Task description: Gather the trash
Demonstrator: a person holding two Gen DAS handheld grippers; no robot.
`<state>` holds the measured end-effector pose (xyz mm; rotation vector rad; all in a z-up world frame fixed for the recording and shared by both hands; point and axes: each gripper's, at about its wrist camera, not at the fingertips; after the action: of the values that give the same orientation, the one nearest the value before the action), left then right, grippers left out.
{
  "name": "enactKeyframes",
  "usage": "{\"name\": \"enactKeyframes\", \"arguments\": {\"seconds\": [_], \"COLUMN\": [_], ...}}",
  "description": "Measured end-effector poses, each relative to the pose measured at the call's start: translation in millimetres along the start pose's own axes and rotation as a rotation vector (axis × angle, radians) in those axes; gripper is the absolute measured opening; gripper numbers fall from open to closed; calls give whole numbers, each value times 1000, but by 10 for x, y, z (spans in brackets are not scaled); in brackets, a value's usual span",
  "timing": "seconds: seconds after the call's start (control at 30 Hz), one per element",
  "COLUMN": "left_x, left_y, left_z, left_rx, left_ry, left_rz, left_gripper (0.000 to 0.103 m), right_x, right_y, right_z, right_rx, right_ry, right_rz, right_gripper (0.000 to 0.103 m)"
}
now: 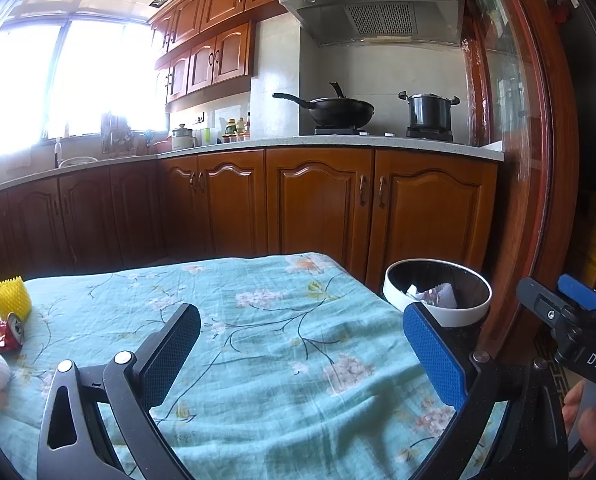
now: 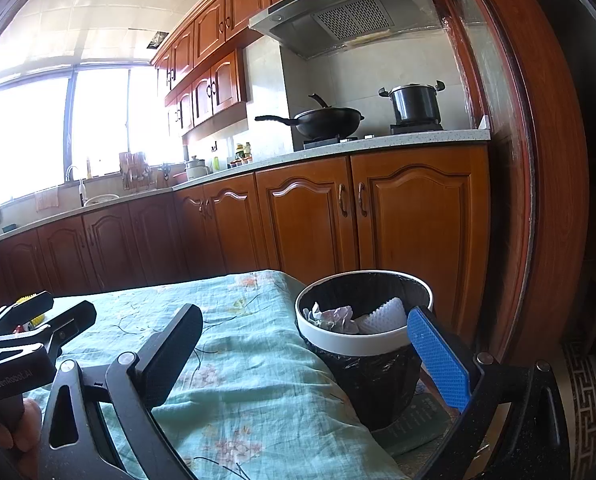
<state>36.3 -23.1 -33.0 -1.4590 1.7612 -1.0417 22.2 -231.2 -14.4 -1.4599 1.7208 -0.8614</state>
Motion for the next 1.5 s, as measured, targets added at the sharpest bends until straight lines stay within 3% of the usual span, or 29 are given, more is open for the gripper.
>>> {"name": "enactKeyframes", "arguments": {"seconds": [1.5], "left_x": [29], "left_y": [7], "left_z": [102], "left_rx": [-16], "left_ry": [8], "left_rz": [5], "left_gripper": [102], "right_x": [-54], "right_y": [35], "right_z": [29], "right_rx": [-7], "right_ry": [-32], "right_rz": [18], "right_gripper": [103]}}
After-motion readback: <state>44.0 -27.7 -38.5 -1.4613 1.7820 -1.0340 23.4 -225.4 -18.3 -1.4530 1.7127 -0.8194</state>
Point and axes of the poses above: each gripper's, at about its wrist camera, not at the fingertips, and z roughly the way its jaws point, x to its right, y to its underside, and after that the axes turned 12 degrees about -x, right-handed
